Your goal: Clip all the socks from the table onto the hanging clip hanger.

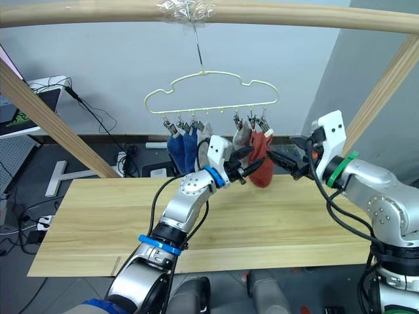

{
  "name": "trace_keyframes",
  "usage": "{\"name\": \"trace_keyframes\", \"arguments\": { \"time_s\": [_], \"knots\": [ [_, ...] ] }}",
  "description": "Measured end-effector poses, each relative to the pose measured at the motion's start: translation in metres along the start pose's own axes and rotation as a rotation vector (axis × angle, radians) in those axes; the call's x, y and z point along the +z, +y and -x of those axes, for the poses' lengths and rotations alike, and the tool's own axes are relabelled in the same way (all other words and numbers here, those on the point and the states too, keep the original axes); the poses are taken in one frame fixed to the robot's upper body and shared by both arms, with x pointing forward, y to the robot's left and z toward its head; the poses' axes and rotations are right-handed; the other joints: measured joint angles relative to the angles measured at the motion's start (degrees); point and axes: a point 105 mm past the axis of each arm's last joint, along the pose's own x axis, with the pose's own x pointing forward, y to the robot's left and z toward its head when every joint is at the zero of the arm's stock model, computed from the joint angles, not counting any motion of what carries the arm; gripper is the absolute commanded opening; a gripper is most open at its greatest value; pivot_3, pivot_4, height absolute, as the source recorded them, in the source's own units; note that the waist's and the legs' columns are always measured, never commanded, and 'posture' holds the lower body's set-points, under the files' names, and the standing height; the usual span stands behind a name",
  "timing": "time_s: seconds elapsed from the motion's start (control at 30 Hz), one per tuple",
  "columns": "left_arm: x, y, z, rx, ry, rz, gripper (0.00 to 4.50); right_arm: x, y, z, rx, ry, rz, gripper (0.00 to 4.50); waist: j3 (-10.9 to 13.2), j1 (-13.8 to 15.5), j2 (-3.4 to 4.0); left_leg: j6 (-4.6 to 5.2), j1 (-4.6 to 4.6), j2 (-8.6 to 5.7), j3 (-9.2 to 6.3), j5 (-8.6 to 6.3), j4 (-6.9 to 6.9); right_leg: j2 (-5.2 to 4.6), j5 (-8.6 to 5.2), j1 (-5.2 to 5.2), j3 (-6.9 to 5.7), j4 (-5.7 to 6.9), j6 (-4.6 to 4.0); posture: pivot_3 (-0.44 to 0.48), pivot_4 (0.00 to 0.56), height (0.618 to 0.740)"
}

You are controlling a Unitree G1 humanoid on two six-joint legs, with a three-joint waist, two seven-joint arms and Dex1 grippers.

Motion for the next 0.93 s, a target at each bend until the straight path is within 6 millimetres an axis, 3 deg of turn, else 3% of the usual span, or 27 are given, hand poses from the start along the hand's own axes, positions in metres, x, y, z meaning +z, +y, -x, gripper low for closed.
{"name": "trace_keyframes", "arguments": {
  "time_s": [0.17, 0.27, 0.33, 0.5, 0.57, 0.63, 0.7, 0.77, 0.93],
  "knots": [
    [-0.033, 0.012, 0.032, 0.064, 0.096, 0.019, 4.38, -0.027, -0.001, 0.003, -0.044, 0.026, 0.001, 4.5, 0.0, 0.1, -0.03, -0.01, 0.0, 0.07, -0.06, 0.01, 0.0, 0.05, 0.0, 0.0, 0.06, 0.02, -0.01, -0.083, 0.185, 0.74],
    [-0.053, 0.04, 0.076, 0.193, 0.178, 0.004, 4.48, -0.074, -0.012, 0.015, -0.13, 0.116, -0.04, 4.5, -0.1, 0.1, -0.07, -0.02, 0.02, 0.21, -0.08, 0.0, -0.04, 0.02, 0.0, -0.03, 0.08, 0.06, -0.01, -0.062, 0.181, 0.74],
    [-0.062, 0.058, 0.111, 0.288, 0.233, 0.03, 4.48, -0.092, -0.02, 0.023, -0.178, 0.156, -0.036, 4.5, -0.1, 0.1, -0.07, -0.03, 0.03, 0.23, -0.03, 0.01, -0.01, -0.03, 0.01, -0.1, 0.09, 0.12, -0.02, -0.062, 0.181, 0.74],
    [-0.061, 0.075, 0.17, 0.393, 0.292, 0.083, 4.48, -0.088, -0.017, 0.023, -0.161, 0.132, 0.035, 4.5, -0.2, 0.4, -0.13, -0.06, 0.14, 0.18, -0.06, 0.08, 0.09, -0.2, 0.06, 0.12, 0.02, 0.11, 0.04, -0.008, 0.169, 0.74],
    [-0.065, 0.079, 0.208, 0.415, 0.377, 0.051, 4.48, -0.092, -0.013, 0.024, -0.148, 0.136, 0.035, 4.5, -0.5, 0.5, -0.31, -0.06, 0.16, 0.22, -0.05, 0.09, 0.03, -0.25, 0.06, 0.11, 0.04, 0.08, 0.03, 0.012, 0.163, 0.74],
    [-0.069, 0.091, 0.257, 0.495, 0.49, 0.024, 4.48, -0.099, -0.01, 0.028, -0.143, 0.155, 0.031, 4.5, -0.6, 0.4, -0.44, -0.06, 0.15, 0.31, -0.09, 0.09, -0.02, -0.32, 0.05, 0.06, 0.04, 0.05, 0.01, 0.034, 0.151, 0.74],
    [-0.063, 0.102, 0.288, 0.563, 0.533, -0.001, 4.48, -0.103, -0.011, 0.032, -0.137, 0.173, 0.044, 4.5, -0.7, 1.3, -0.42, -0.06, 0.12, 0.29, -0.11, 0.09, 0.0, -0.34, 0.04, 0.04, 0.0, 0.06, -0.01, 0.041, 0.149, 0.74],
    [-0.057, 0.106, 0.306, 0.603, 0.544, -0.01, 4.48, -0.101, -0.012, 0.033, -0.131, 0.169, 0.065, 4.5, -1.3, 2.1, -0.39, -0.06, 0.14, 0.24, -0.05, 0.09, 0.01, -0.37, 0.04, 0.06, -0.01, 0.06, -0.01, 0.048, 0.143, 0.74],
    [-0.059, 0.103, 0.324, 0.635, 0.556, 0.007, 4.48, -0.1, -0.015, 0.034, -0.126, 0.147, 0.075, 4.5, -2.3, 3.7, -0.71, -0.05, 0.15, 0.21, 0.0, 0.09, 0.06, -0.42, 0.04, 0.17, -0.03, 0.01, -0.02, 0.072, 0.12, 0.74]
  ]
}}
